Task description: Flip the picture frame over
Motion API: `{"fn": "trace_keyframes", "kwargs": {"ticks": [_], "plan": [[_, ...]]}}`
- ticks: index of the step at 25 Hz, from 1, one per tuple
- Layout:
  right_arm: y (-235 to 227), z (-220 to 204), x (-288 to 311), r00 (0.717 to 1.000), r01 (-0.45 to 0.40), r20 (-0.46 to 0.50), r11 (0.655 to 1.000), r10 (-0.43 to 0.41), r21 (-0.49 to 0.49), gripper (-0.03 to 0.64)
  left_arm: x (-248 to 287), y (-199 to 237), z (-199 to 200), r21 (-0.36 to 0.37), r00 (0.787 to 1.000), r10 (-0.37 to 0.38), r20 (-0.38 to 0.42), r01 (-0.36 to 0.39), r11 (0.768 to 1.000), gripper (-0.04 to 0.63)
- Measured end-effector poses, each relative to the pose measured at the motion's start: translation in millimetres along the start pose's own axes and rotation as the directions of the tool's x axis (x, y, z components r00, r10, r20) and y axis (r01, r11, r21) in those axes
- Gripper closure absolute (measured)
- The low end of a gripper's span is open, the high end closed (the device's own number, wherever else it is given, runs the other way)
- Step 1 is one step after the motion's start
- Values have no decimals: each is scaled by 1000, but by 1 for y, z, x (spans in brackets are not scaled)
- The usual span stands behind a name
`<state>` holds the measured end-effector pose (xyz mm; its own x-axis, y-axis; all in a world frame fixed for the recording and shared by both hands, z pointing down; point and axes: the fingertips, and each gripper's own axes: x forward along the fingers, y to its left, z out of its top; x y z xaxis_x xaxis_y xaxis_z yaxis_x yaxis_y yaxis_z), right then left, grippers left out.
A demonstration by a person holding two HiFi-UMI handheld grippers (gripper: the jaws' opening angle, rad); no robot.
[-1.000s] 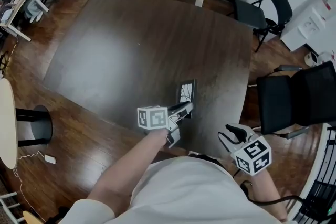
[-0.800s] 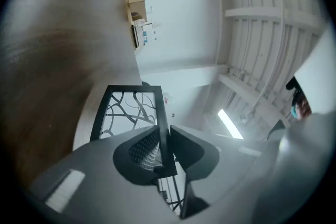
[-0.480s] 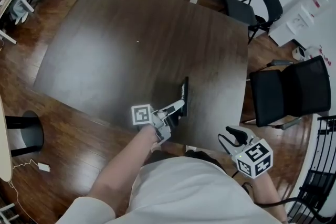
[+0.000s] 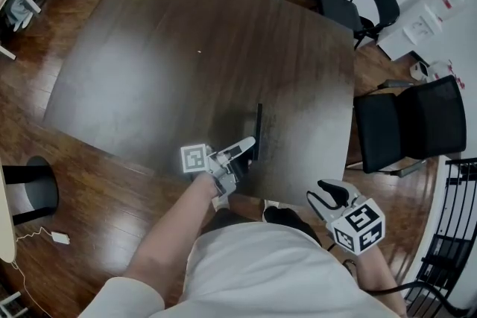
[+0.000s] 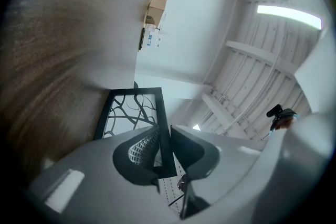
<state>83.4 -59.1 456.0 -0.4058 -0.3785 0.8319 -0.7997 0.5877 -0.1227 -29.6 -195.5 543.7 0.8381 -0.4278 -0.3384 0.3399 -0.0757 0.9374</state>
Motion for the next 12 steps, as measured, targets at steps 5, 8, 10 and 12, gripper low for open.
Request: {"fn": "trace_keyframes", "kwargs": {"ticks": [5,8,10,12], "plan": [[6,4,5,1000,2,-11,1000,-2,-4,472,-11,0,6,43,1000,9,-10,-8,999,523],[13,7,9,1000,-9,-13,1000,9,-9,472,-21,1,10,73,999,29,-14,-28,997,522],[17,10,11,1000,-14,-13,1000,14,-13,472,-25,2,12,84,999,49,-17,-47,995,523],[21,13,14,1000,-18,-9,1000,18,-15,472,-30,4,14,95,997,76,-25,-73,993,523]]}}
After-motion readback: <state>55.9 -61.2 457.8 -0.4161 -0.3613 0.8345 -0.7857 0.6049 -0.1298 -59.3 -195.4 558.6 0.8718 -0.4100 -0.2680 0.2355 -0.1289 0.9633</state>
